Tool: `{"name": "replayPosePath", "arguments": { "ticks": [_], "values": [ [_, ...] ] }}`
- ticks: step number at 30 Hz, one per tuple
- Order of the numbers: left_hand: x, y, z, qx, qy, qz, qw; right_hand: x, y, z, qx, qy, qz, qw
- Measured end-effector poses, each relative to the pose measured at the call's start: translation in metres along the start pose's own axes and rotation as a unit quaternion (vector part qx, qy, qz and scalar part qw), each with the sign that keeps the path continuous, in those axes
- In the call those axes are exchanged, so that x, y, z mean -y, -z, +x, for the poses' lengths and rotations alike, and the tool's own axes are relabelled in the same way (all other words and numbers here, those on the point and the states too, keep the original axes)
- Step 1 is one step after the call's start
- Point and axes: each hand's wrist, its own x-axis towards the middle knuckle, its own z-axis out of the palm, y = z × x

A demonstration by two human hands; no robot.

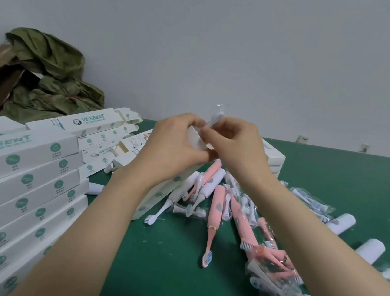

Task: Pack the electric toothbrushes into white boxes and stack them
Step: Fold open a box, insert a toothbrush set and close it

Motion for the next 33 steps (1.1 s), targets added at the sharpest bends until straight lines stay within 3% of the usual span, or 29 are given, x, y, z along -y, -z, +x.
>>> {"name": "replayPosePath", "arguments": {
  "ticks": [3,6,10,13,16,20,22,24,26,28,30,33],
  "values": [
    [0.002,-0.001,-0.001,0.009,0.001,0.014,1.0,0.001,0.005,0.008,0.058,-0.017,-0.096,0.994],
    [0.004,-0.002,-0.001,0.0,0.005,0.019,1.0,0.0,0.012,0.011,0.021,-0.019,-0.056,0.998],
    [0.003,-0.001,0.0,0.008,0.008,0.009,1.0,0.0,0.008,0.005,-0.079,0.138,-0.076,0.984],
    [0.001,0.0,-0.001,0.002,0.009,0.001,1.0,0.0,0.004,0.008,-0.082,0.168,-0.131,0.974],
    [0.001,0.002,-0.001,-0.021,0.011,-0.007,1.0,0.0,0.001,0.009,-0.025,0.154,-0.158,0.975],
    [0.002,0.0,-0.001,0.016,0.004,0.026,1.0,-0.002,0.005,0.009,0.124,0.166,-0.297,0.932],
    [0.002,-0.003,-0.003,0.021,-0.004,0.024,0.999,-0.002,0.013,0.01,0.159,0.138,-0.226,0.951],
    [0.003,-0.004,-0.004,0.013,-0.005,0.012,1.0,-0.008,0.025,0.012,0.1,0.083,-0.084,0.988],
    [0.006,-0.003,-0.003,0.011,0.003,0.015,1.0,-0.023,0.038,0.018,0.02,-0.002,-0.013,1.0],
    [0.008,-0.001,-0.002,0.01,0.006,0.022,1.0,-0.043,0.045,0.02,0.035,-0.102,-0.132,0.985],
    [0.009,-0.001,-0.002,0.012,0.003,0.027,1.0,-0.067,0.04,0.015,0.141,-0.176,-0.299,0.927],
    [0.007,-0.006,-0.003,0.013,-0.007,0.034,0.999,-0.093,0.015,0.002,0.232,-0.203,-0.424,0.851]
  ]
}}
